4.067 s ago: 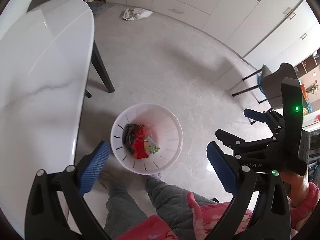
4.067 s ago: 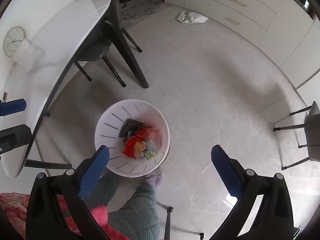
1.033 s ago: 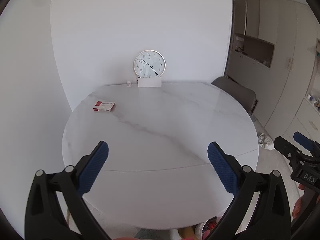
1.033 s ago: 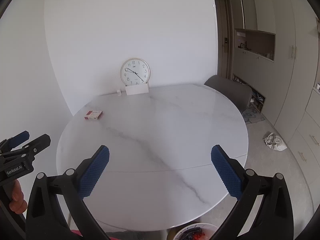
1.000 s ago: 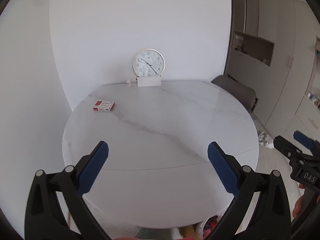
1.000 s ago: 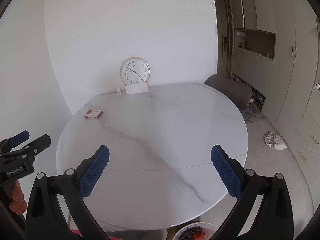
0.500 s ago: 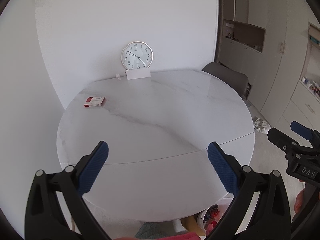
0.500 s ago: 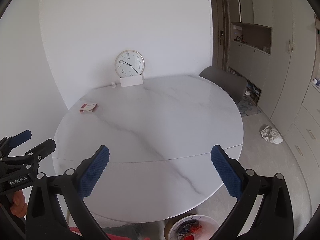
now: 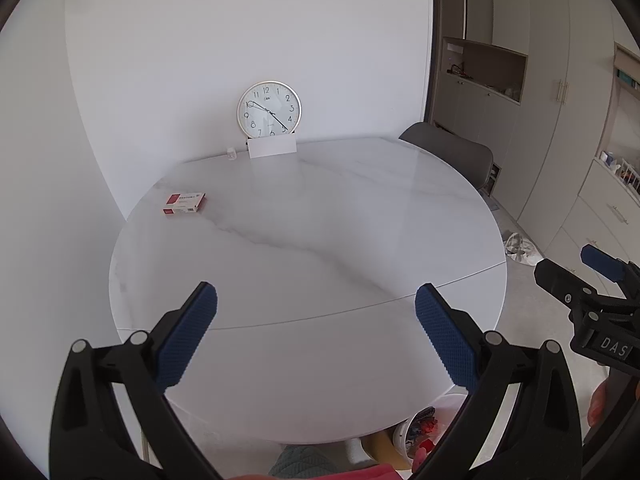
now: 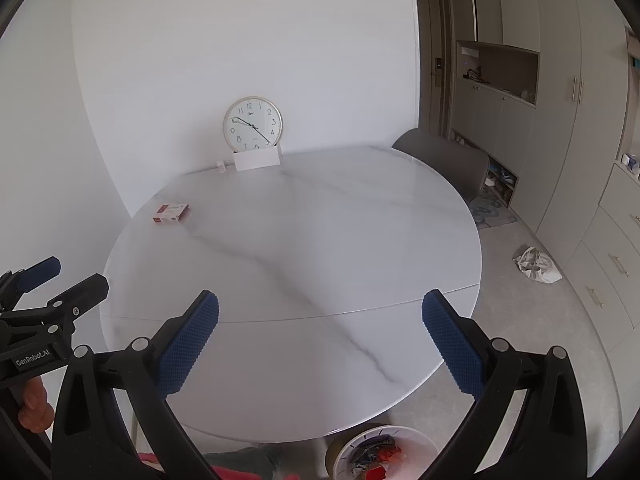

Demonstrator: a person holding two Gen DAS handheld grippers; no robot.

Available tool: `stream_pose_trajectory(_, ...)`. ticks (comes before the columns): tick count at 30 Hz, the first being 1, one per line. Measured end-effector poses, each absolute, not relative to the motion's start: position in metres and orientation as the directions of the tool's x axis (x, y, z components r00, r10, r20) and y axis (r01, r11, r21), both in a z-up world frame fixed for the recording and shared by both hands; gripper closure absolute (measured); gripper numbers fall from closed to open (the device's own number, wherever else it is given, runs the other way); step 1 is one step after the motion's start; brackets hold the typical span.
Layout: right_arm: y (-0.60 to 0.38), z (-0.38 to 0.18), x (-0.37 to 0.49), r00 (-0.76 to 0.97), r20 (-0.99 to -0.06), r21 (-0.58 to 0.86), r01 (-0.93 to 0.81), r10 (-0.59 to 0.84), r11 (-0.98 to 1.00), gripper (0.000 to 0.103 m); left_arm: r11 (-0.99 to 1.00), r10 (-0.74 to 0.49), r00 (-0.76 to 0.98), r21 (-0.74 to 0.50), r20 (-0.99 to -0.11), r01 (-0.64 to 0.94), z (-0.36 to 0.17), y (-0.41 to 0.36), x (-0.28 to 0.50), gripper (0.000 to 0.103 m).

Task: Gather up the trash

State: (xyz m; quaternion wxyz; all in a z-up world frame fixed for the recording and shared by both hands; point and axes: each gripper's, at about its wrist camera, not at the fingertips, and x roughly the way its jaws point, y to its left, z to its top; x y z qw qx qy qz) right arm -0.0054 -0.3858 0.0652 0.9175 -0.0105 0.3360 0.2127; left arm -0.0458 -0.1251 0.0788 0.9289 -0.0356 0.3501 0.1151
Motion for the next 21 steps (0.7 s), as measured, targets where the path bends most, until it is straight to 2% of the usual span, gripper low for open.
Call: stream_pose_trajectory(21, -0.3860, 0.0637, -0.0058, 0.681, -0.626, 0.122, -0.398, 0.381, 0.909, 0.002, 0.970, 0.183, 0.725, 0.004, -0.664, -0.242, 0.0773, -0.1239, -0.0464, 0.008)
